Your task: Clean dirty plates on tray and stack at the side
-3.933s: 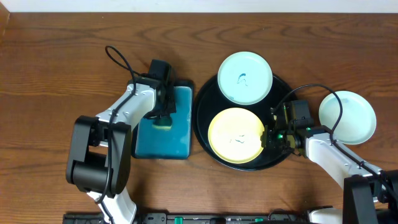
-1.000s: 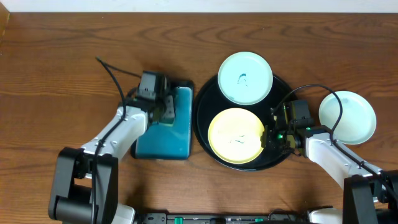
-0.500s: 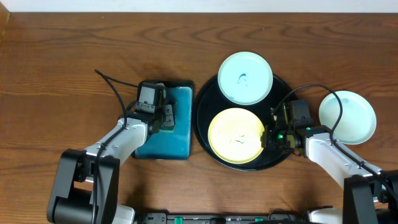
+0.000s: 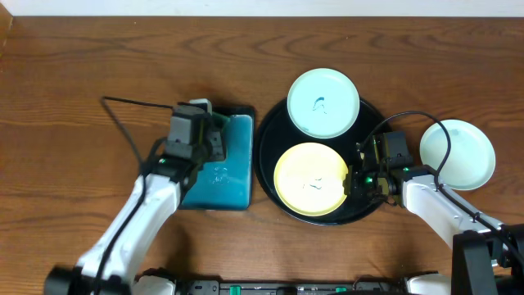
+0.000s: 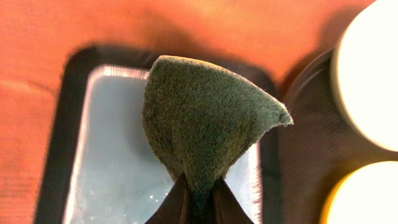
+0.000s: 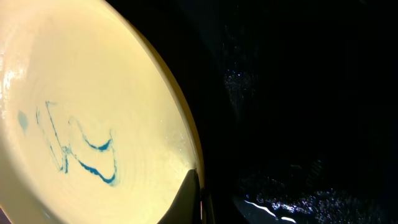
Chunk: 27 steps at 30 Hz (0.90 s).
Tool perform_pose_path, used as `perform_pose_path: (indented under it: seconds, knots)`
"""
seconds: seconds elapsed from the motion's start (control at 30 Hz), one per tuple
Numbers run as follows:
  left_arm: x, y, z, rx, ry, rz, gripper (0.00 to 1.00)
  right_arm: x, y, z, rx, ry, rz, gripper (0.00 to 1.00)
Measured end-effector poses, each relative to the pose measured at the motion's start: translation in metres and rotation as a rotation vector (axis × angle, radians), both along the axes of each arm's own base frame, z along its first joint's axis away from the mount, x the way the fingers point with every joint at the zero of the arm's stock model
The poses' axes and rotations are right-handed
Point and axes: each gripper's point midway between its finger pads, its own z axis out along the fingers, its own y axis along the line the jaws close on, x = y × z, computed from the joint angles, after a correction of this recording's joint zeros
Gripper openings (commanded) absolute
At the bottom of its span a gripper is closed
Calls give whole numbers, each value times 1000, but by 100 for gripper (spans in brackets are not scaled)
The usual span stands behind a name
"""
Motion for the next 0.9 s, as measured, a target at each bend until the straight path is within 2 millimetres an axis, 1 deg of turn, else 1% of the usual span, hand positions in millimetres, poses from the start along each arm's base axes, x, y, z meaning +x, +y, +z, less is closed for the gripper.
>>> perform_pose_path:
  seconds: [0.1, 0.17, 0.5, 0.67, 0.9]
  knots:
    - [-2, -4, 25, -59, -60, -24, 7, 0, 0, 0, 0, 0, 0, 1]
    - [-2, -4, 31, -105, -67, -36, 8, 0, 0, 0, 0, 0, 0, 1]
    - [-5, 9, 38, -361, -21, -84, 8, 0, 0, 0, 0, 1, 0, 1]
    - [-7, 16, 35, -513, 26, -110, 7, 0, 0, 0, 0, 1, 0, 1]
    - [-11, 23, 11, -723, 140, -120, 8, 0, 0, 0, 0, 1, 0, 1]
